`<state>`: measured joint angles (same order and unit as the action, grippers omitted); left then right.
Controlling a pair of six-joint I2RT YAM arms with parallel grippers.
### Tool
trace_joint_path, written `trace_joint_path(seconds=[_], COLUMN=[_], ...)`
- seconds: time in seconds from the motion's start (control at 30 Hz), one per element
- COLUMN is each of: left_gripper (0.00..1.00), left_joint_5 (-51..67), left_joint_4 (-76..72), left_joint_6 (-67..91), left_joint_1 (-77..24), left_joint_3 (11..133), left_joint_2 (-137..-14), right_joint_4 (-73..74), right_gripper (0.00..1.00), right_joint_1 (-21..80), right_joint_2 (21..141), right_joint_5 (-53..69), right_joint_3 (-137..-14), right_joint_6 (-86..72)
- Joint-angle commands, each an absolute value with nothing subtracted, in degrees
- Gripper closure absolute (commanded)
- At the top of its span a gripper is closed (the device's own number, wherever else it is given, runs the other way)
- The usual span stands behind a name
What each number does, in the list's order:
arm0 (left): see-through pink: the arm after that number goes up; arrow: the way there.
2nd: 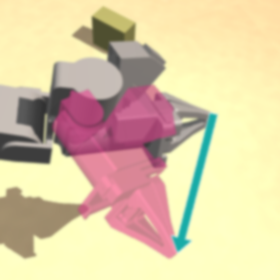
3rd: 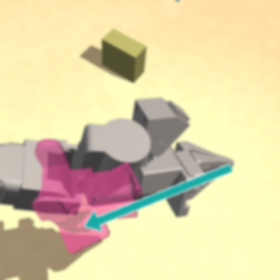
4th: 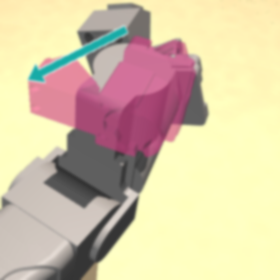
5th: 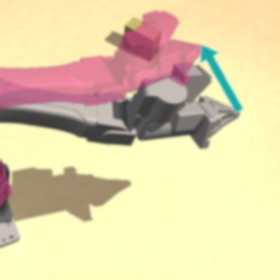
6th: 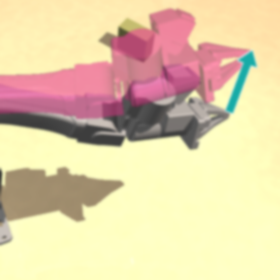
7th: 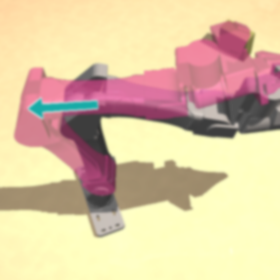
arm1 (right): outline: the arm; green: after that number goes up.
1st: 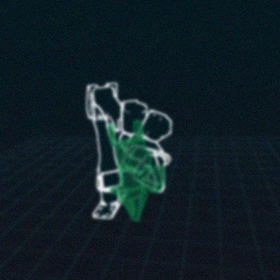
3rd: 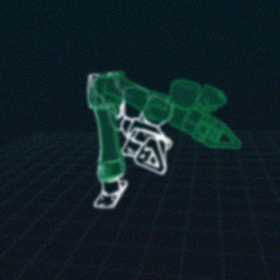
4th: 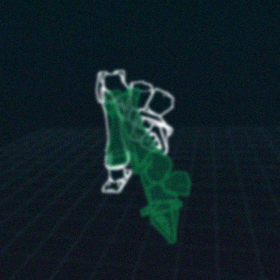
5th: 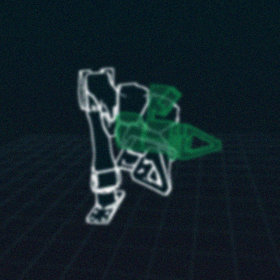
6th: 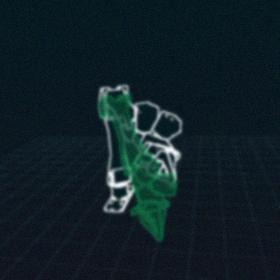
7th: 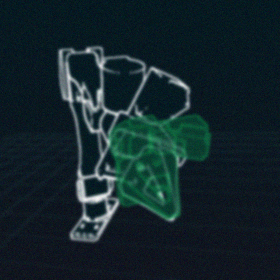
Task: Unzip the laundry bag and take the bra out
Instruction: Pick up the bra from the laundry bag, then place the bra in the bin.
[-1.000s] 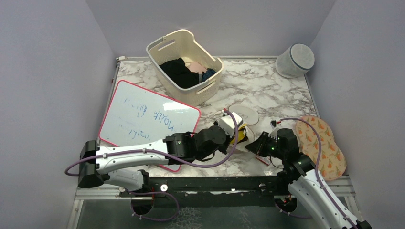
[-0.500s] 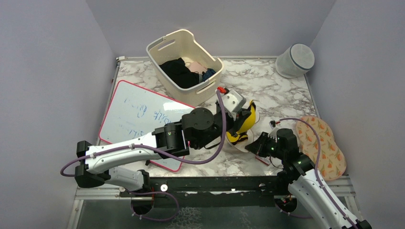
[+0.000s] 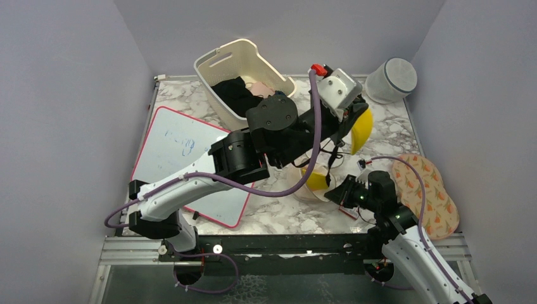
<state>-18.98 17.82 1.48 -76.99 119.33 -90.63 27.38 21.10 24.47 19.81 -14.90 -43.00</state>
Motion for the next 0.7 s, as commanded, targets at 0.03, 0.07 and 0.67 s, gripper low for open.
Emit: trace_joint_path(seconds=[0.03,0.07,0.67], left_gripper=[1.0,1.0,1.0], left_joint_5=[-16.24,-16.18,-18.72], left_joint_4=[22.32,21.98,-10.13], left_joint_6=[-9.65,-11.51,-52.91], left_joint_1=[-76.9,-76.89,-73.09], left_joint_3=[134.36,135.97,146.54], left_joint_2=[-95.03,-95.55,-105.35], right_joint_4=[26.36,26.54,27.5], right_gripper=[0.87,0.87,0.9], right_joint_1=[21.05,21.09,21.07], right_joint_2=[23.84,23.89,27.56], right_joint_5=[19.43,19.37,19.51], right_joint_3=[-14.54,-14.66,-16.78], right_joint_6=[-42.79,-42.8,-42.13])
